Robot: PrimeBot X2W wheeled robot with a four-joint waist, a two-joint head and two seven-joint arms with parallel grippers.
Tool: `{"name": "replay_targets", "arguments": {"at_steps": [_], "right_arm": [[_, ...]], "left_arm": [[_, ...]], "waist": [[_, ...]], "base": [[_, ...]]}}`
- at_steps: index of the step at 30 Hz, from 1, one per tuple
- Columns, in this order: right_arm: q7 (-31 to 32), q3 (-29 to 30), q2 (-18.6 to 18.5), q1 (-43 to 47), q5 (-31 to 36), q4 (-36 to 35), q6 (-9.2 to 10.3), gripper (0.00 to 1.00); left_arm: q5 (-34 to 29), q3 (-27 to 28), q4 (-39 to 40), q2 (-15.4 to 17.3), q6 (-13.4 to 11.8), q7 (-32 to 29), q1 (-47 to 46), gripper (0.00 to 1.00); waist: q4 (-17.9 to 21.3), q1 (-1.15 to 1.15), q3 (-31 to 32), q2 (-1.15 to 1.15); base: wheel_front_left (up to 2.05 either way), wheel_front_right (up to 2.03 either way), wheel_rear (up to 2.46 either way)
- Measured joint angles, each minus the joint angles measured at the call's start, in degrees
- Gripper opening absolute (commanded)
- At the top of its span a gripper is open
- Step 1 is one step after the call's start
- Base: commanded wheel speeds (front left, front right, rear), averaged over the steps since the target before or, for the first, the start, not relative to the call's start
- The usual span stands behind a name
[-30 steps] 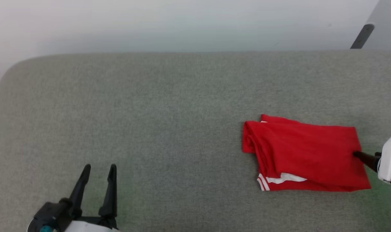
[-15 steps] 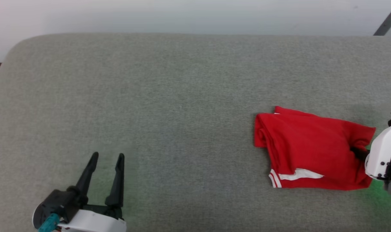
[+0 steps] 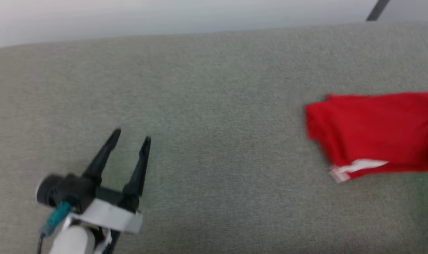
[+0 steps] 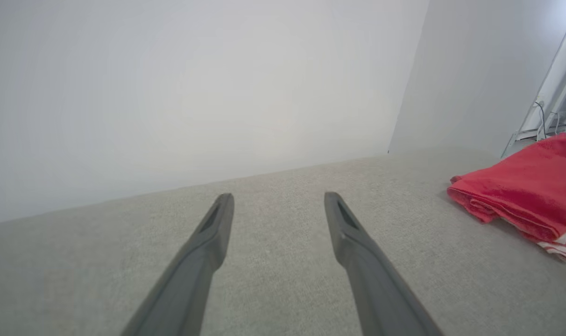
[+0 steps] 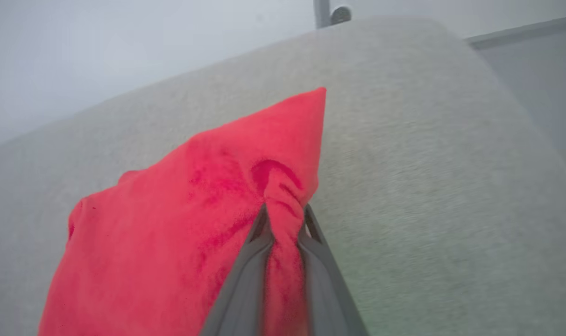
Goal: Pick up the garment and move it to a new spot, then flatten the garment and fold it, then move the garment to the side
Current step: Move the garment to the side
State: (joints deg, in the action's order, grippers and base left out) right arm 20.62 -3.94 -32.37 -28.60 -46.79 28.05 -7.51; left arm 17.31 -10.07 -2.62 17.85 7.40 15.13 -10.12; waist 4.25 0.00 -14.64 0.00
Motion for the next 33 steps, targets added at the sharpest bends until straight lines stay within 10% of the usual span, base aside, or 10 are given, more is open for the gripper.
{"name": "replay_targets", "arguments": {"at_steps": [15,33], "right_arm": [[-13.6,9.2,-5.7,-9.5,4.7,10.3,-0.01,0.00],[-21.8,3.9,-6.8,-27.9,20.2,27.5,0.00,0.00]], "left_arm": [[0.4,-8.2,0.9,11.1,0.0,0.0,-19.3,1.00],[1.6,-11.0,5.0,18.7,0.0,0.0,-28.3,1.00]], "waist": [[4.4,0.00,-9.8,0.00],[3.6,0.00,-19.8,0.00]], "base": [[0.00,0.00,0.00],[0.00,0.00,0.00]]}}
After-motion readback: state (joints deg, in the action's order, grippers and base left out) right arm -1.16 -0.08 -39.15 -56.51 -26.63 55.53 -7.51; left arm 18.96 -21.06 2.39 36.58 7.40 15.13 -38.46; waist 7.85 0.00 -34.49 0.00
